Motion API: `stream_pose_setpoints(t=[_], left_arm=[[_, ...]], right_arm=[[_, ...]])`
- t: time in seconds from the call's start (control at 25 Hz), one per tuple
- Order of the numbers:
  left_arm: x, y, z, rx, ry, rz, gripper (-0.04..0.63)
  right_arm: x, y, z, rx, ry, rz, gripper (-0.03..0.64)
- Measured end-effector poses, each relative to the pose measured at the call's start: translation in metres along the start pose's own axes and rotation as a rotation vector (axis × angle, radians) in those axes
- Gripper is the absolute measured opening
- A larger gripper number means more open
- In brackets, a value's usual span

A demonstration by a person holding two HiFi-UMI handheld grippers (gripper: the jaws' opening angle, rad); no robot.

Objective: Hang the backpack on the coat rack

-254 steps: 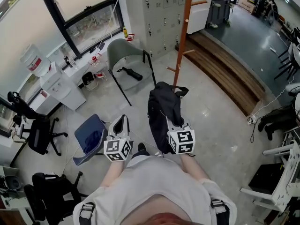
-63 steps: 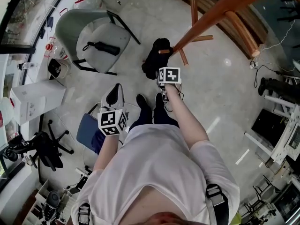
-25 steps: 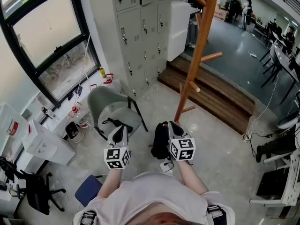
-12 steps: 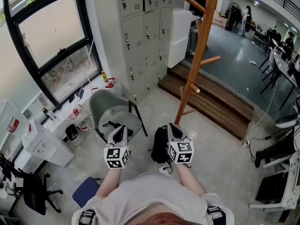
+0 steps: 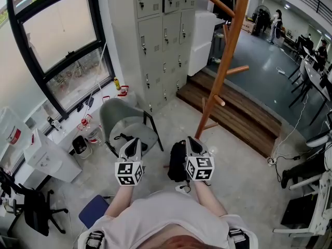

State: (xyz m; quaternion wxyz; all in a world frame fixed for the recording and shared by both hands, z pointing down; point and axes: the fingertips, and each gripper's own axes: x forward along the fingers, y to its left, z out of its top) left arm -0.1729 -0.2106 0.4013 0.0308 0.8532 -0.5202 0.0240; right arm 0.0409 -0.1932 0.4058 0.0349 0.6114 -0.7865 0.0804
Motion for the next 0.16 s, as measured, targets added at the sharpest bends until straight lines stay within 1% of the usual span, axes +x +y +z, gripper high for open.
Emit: stream_pose_setpoints(t=[0.16], left_arm=[[0.0065, 0.0058, 0.0031, -0.004, -0.003, -0.001, 0.011]], right_arm=[[0.009, 0.0019, 0.004, -0.01, 0.002, 0.005, 0.008]])
